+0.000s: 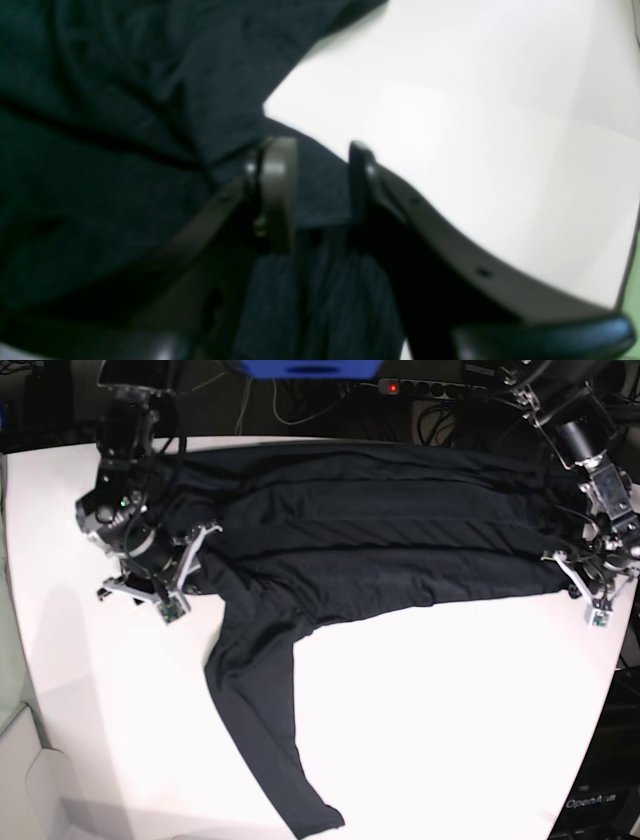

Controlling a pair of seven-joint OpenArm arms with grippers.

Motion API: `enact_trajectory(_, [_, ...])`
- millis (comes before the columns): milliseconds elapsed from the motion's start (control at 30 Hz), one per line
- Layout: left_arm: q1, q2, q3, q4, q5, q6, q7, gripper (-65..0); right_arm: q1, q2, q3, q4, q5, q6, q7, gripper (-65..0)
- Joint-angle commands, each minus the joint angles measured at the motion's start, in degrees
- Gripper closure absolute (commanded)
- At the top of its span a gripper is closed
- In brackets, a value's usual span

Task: Fold the T-shirt properly
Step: 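Lift both side edges and fold them inward toward the shirt's middle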

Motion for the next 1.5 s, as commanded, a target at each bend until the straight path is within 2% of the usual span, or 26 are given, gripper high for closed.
enact_trajectory(0, [-0.9, -1.1, -0.1, 0.7, -0.6, 0.3, -1.1, 0.0, 1.2, 0.1, 0.2, -0.4, 0.4, -0.2, 0.8, -22.4])
enact_trajectory(167, [-0.9, -1.1, -0.1, 0.7, -0.6, 0.3, -1.1, 0.0, 4.2, 0.0, 0.2, -4.9, 0.6, -0.2, 0.8, -23.8])
enact_trajectory(433, [-0.9, -0.7, -0.1, 0.7, -0.6, 0.3, -1.1, 0.0, 8.1, -2.4, 0.2, -10.5, 0.4, -0.2, 0.8, -23.8])
enact_trajectory(667, [-0.9, -0.6, -0.1, 0.7, -0.6, 0.3, -1.1, 0.0, 10.2, -3.2, 0.2, -14.9, 0.4, -0.2, 1.1, -23.8])
enact_trajectory(1100, [-1.2, -0.2, -0.1, 0.7, -0.6, 0.3, -1.1, 0.0, 11.8, -4.2, 0.2, -15.0, 0.4, -0.2, 0.8, -23.8])
enact_trajectory(1467, [-1.3, 0.4, -0.1, 0.6, -0.6, 0.3, -1.1, 0.0, 10.9, -7.1, 0.2, -15.0, 0.4, -0.2, 0.7, -23.8])
